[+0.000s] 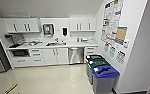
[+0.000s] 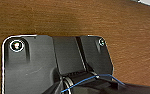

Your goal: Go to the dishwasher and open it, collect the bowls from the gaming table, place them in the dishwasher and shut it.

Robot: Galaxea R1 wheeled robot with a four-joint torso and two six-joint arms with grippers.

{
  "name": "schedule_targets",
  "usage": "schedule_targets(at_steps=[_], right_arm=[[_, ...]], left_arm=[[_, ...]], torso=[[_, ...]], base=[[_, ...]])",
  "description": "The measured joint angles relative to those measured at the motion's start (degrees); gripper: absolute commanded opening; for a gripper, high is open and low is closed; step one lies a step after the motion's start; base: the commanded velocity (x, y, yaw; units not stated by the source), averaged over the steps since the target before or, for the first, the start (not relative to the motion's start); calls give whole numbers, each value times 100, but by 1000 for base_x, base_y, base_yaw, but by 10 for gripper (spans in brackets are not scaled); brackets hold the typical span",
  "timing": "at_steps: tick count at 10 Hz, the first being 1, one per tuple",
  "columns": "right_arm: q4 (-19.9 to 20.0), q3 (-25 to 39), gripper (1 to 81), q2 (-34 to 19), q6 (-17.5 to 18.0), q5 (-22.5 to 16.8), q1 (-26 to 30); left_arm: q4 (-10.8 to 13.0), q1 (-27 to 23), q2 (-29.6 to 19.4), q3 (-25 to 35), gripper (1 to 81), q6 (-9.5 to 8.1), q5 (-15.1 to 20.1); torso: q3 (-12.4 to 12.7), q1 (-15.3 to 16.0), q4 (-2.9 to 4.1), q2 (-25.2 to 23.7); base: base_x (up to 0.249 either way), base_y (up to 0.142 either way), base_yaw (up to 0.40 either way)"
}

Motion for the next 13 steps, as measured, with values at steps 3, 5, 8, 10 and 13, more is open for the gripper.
schedule_targets(at_steps=[3, 5, 8, 10, 13], right_arm=[[-2, 0, 811, 0, 0, -6, 0], [-2, 2, 811, 17, 0, -4, 0], [-2, 2, 811, 9, 0, -1, 4], [-2, 6, 811, 20, 0, -4, 1], [-5, 6, 811, 16, 0, -6, 1]], left_arm=[[0, 0, 0, 0, 811, 0, 0], [0, -7, -15, 0, 811, 0, 5], [0, -9, -17, 0, 811, 0, 6], [-1, -5, -30, 0, 811, 0, 5], [0, -7, -15, 0, 811, 0, 5]], torso=[[0, -2, 0, 0], [0, 0, 0, 0], [0, 0, 0, 0], [0, 0, 0, 0], [0, 0, 0, 0]], base=[[222, 0, 0], [222, 0, 0], [214, 0, 0], [197, 0, 0], [191, 0, 0]])
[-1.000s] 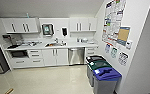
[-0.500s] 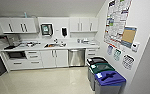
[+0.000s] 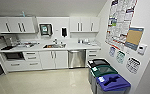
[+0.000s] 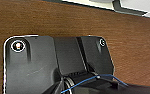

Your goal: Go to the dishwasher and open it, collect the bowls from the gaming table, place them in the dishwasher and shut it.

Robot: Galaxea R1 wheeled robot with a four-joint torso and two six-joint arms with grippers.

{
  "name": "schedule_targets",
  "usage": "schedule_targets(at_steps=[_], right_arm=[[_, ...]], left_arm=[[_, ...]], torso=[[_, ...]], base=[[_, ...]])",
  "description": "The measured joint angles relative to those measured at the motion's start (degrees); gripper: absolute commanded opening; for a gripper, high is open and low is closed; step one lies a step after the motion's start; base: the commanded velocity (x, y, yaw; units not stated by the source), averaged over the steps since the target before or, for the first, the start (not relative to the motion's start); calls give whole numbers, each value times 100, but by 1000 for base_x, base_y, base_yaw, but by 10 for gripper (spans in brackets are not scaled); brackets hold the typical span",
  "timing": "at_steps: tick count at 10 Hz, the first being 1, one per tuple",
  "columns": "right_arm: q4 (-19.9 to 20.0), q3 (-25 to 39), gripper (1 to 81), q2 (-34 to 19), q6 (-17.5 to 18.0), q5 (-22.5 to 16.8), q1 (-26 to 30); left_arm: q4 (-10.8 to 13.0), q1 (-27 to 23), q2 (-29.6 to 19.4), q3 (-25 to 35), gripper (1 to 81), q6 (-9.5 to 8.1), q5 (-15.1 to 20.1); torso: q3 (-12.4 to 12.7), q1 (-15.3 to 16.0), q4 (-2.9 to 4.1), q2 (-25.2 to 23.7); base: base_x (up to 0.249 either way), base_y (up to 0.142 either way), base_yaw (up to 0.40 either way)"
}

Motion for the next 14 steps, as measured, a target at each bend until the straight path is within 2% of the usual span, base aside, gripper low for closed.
schedule_targets(at_steps=[4, 12, 14], right_arm=[[0, 0, 811, 0, 0, 2, 0], [-2, 0, 811, 4, 0, -2, 29], [-2, 0, 811, 17, 0, 2, 30]], left_arm=[[0, 0, -2, 0, 811, 0, 0], [0, 2, -5, 0, 811, 0, 0], [0, 2, -18, 0, 811, 0, 0]], torso=[[0, 0, 0, 0], [0, 0, 0, 0], [0, 2, 0, 0]], base=[[191, 0, 0], [190, 71, 0], [182, 0, 0]])
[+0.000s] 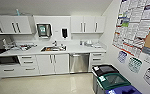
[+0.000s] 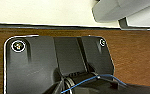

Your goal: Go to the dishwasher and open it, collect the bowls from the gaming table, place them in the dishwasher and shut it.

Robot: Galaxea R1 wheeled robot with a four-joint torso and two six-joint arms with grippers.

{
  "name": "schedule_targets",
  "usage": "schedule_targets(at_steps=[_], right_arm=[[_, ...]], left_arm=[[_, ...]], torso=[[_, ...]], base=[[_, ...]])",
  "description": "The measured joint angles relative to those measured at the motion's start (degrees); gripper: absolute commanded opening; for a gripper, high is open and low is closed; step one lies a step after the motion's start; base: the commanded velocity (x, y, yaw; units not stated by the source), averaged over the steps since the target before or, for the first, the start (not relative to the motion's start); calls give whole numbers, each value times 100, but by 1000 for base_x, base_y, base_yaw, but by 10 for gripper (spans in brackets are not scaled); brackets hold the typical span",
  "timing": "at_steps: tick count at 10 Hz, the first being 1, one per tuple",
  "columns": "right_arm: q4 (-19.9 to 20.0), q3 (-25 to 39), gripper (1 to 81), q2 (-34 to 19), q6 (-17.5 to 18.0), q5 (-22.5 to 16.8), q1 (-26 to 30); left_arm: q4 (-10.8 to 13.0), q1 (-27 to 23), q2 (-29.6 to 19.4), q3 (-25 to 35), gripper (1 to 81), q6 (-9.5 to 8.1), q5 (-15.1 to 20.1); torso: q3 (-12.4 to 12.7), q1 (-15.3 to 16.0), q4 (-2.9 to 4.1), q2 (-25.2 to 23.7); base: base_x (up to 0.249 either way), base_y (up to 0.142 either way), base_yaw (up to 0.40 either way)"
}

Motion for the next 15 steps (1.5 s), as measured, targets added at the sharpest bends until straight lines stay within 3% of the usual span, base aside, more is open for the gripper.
schedule_targets(at_steps=[15], right_arm=[[-10, 0, 811, 9, 0, -44, -32]], left_arm=[[0, 35, 11, 0, 811, 0, -11]], torso=[[0, -11, 0, -2]], base=[[137, 0, 0]])
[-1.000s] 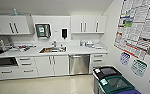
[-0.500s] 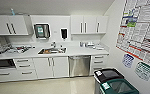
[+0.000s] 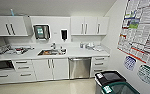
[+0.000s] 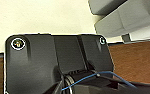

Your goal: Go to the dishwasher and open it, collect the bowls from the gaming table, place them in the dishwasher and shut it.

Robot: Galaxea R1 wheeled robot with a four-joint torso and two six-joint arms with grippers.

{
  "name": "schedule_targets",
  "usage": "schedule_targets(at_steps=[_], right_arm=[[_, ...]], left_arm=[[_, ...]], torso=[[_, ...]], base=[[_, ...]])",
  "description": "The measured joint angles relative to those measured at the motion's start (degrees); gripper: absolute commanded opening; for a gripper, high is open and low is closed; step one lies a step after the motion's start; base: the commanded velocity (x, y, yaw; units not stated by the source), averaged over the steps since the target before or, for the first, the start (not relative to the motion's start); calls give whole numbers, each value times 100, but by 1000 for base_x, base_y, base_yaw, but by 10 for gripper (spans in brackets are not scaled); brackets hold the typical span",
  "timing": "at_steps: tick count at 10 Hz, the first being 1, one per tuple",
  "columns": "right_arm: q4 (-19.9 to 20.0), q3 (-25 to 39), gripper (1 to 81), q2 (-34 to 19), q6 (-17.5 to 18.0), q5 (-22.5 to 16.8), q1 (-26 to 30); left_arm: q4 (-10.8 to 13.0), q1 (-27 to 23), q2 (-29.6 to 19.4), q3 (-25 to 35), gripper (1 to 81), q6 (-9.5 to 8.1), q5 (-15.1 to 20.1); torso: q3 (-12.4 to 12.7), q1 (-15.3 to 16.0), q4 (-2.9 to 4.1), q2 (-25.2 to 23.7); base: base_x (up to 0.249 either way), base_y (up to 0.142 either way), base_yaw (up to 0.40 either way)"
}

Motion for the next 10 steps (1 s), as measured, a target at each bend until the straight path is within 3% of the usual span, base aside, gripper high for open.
schedule_targets(at_steps=[10], right_arm=[[0, -9, 811, 5, -2, 11, 50]], left_arm=[[0, -35, 9, 20, 811, 0, 9]], torso=[[-2, 5, 0, 5]], base=[[94, 0, 0]])
